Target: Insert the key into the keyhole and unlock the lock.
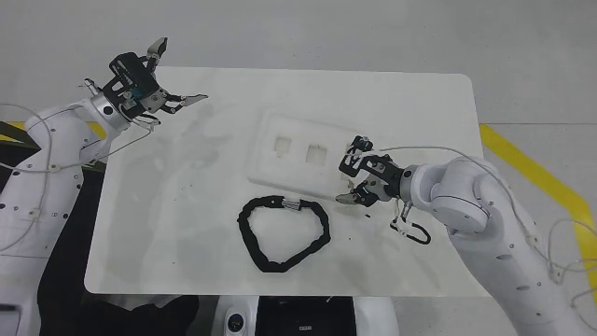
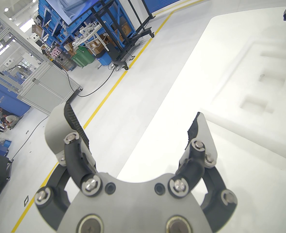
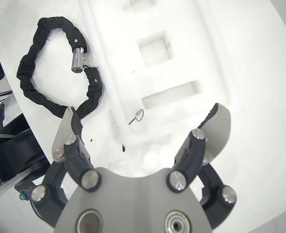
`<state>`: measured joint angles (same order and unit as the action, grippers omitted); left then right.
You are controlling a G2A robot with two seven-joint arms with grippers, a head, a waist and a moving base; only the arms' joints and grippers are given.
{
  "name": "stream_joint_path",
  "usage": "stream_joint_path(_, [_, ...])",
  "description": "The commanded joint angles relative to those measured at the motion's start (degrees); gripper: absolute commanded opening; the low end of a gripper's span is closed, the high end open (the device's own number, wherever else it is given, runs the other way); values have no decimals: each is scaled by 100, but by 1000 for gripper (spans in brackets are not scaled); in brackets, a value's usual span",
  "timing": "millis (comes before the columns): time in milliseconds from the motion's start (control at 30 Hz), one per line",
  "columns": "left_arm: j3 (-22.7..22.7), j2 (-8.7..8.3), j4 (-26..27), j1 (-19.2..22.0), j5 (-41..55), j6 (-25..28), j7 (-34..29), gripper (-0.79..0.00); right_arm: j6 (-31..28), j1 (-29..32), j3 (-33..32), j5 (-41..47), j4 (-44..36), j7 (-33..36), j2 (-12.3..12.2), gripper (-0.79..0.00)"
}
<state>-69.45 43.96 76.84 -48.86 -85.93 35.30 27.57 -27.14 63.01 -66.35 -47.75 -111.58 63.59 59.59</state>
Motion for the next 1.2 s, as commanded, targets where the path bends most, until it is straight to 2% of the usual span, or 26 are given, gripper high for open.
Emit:
stream_joint_path(0, [0, 0, 0, 0, 0, 0, 0, 0, 0, 0, 0, 0, 0, 0, 0, 0])
stream_joint_path(333, [0, 0, 0, 0, 0, 0, 0, 0, 129, 100, 31, -20, 15, -133, 1, 0])
stream_joint_path(533, [0, 0, 0, 0, 0, 0, 0, 0, 770, 100, 134, 180, -33, 172, 17, 0])
stream_joint_path(833, [0, 0, 0, 0, 0, 0, 0, 0, 1701, -174, 318, 642, 50, 994, 59, 0])
stream_joint_path(1167, [0, 0, 0, 0, 0, 0, 0, 0, 2075, -516, 511, 1140, 449, 1114, 119, 0])
